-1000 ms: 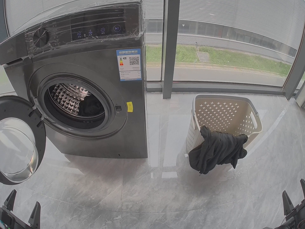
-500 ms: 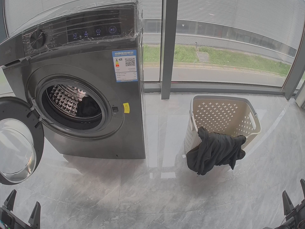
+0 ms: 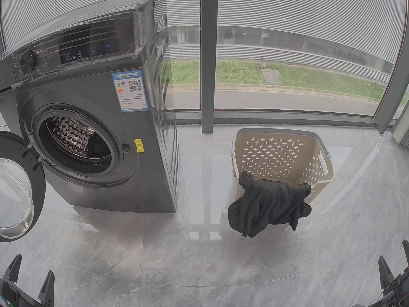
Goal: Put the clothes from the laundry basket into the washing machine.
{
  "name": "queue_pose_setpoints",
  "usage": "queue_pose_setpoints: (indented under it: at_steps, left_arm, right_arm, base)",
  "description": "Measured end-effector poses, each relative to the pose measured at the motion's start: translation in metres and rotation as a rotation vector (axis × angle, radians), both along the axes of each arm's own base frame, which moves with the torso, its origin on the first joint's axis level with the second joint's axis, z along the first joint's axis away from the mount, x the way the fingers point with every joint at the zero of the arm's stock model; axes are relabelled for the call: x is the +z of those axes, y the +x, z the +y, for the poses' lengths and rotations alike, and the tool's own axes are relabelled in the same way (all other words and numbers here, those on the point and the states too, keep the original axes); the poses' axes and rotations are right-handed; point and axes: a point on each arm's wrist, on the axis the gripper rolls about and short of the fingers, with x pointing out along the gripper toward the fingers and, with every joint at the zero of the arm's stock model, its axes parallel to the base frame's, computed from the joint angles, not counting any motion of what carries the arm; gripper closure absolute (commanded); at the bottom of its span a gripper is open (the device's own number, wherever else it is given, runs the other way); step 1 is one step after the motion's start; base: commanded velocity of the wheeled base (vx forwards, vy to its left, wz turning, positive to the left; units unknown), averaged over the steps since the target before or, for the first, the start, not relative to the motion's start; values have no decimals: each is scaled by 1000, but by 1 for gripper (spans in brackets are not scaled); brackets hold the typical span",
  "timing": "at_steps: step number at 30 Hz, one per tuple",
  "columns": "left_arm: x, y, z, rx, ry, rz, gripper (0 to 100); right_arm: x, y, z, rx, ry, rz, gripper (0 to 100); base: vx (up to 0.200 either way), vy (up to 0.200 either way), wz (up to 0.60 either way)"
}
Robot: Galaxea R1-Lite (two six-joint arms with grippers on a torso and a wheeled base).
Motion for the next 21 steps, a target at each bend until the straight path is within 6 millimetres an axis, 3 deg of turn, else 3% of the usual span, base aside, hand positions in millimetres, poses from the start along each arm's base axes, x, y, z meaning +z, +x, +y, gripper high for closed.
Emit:
queue_pose_setpoints:
  at_steps: [19, 21]
  left_arm:
    - [0, 0, 0, -5, 9, 0, 0]
    - [0, 0, 0, -5, 4, 0, 0]
  right_arm:
    - [0, 0, 0, 0, 0, 1, 0]
    - [0, 0, 0, 0, 0, 1, 0]
  base:
    - [0, 0, 0]
    - [0, -200, 0]
